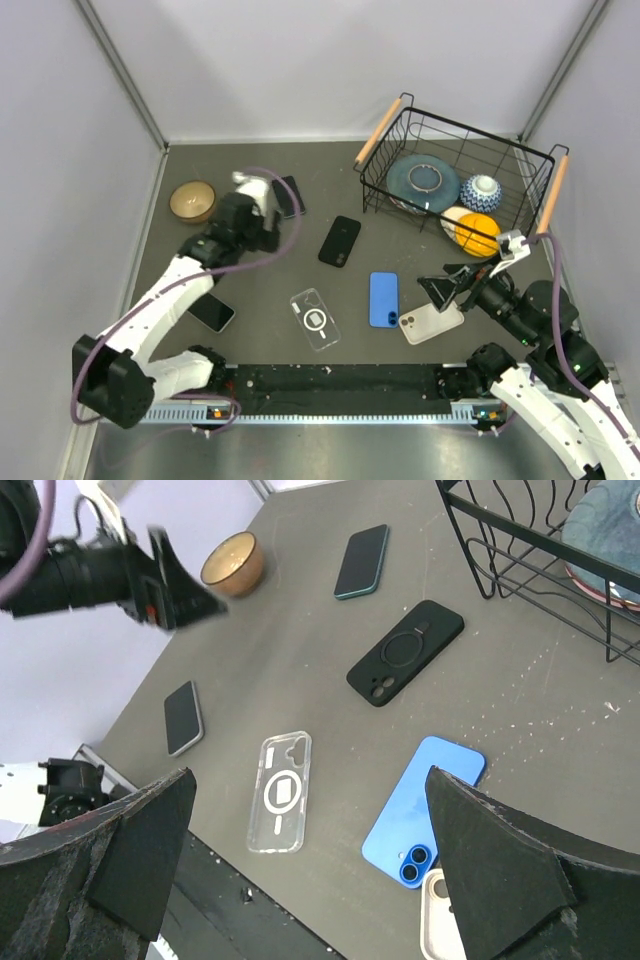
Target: Put the phone into the phone case
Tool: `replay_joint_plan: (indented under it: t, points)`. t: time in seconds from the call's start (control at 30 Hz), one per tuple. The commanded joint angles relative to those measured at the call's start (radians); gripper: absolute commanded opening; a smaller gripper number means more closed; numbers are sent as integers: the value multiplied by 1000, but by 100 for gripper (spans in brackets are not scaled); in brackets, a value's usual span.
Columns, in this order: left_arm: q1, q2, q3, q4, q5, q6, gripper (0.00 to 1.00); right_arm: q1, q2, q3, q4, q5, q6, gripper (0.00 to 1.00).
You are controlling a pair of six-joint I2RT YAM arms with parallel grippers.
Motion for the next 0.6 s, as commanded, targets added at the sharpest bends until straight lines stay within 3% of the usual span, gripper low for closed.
replay_joint_plan:
  t: [0.0, 0.13, 0.27, 0.33, 0.47, 0.57]
  points:
    - [263, -7, 79, -136, 17, -333, 99, 9, -3, -11, 21, 10, 11, 98]
    - [467, -39, 40, -188, 169, -377, 99, 11, 0, -22, 20, 30, -17, 98]
    - [579, -119, -66, -161, 128, -493, 99, 11, -6, -22, 14, 48, 0, 98]
    - [621, -113, -59, -196, 94, -513, 99, 9, -1, -22, 15, 42, 10, 98]
    - [684, -78, -49, -341, -116, -632, 99, 9, -4, -25, 11, 24, 12, 98]
    - [753, -67, -91, -368, -112, -703, 99, 11, -29, -30, 8, 13, 9, 98]
